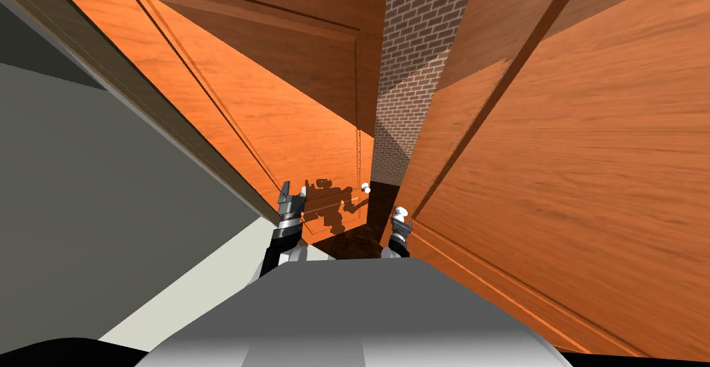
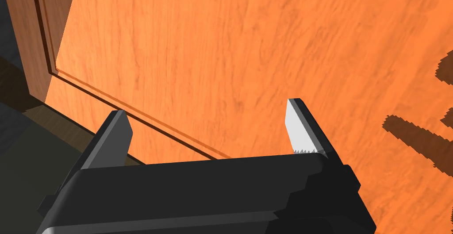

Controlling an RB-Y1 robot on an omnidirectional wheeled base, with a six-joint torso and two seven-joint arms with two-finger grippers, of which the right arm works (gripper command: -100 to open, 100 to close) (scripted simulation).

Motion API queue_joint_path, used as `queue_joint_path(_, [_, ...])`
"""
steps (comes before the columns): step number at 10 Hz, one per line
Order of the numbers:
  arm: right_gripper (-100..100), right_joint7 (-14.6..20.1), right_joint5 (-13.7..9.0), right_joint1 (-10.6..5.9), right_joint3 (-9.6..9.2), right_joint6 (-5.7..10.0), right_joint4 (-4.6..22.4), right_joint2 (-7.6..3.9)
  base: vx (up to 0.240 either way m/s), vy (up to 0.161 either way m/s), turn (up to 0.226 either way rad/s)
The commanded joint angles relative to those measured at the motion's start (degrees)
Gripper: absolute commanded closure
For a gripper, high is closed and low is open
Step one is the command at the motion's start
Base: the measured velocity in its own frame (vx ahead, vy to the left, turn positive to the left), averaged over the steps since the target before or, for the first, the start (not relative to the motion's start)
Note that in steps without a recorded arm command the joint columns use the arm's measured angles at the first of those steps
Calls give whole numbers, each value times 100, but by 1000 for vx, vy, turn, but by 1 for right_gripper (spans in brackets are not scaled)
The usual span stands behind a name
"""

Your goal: Push the door open

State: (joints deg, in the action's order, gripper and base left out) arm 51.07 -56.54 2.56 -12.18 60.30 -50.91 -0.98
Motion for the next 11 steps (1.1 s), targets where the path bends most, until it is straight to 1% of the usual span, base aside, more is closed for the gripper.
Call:
queue_joint_path(1, [100,7,-72,-39,197,184,132,-57,46,-18,9])
queue_joint_path(2, [100,-18,-105,-66,263,213,163,-24,74,-27,29])
queue_joint_path(4, [100,-18,-105,-66,263,213,163,-24,33,-22,2])
queue_joint_path(6, [100,-64,-166,-114,384,267,221,42,42,-6,22])
queue_joint_path(8, [100,-64,-166,-114,384,267,221,42,40,-8,1])
queue_joint_path(11, [100,-126,-250,-181,549,341,299,140,60,-12,15])
